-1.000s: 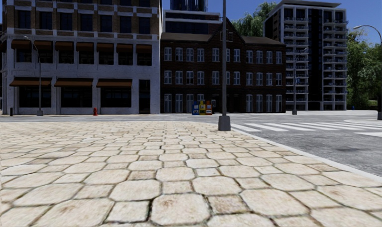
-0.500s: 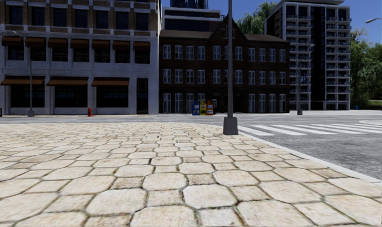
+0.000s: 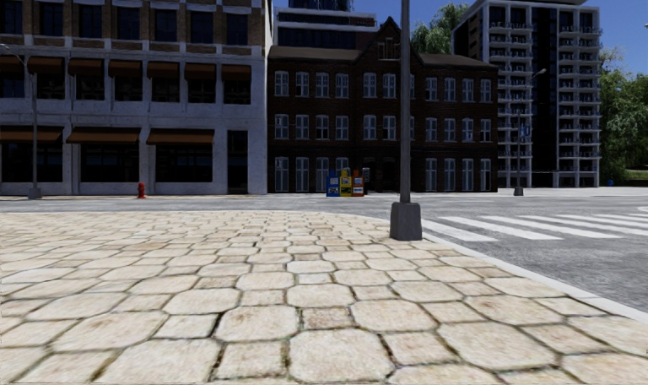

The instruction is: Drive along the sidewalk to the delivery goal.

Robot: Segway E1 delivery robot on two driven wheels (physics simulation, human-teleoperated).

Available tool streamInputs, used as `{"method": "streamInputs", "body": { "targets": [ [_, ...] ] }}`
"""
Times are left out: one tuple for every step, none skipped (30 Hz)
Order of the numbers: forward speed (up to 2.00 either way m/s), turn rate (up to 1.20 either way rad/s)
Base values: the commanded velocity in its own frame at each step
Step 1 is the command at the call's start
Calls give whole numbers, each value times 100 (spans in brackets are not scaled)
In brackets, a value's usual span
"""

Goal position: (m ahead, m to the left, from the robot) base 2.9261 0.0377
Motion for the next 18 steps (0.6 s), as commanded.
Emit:
{"method": "streamInputs", "body": {
  "targets": [
    [200, 0],
    [200, 0],
    [200, 0],
    [200, 0],
    [200, 0],
    [200, 0],
    [200, 0],
    [200, 0],
    [200, 0],
    [200, 0],
    [200, 0],
    [200, 0],
    [200, 0],
    [200, 0],
    [200, 0],
    [200, 0],
    [200, 0],
    [200, 0]
  ]
}}
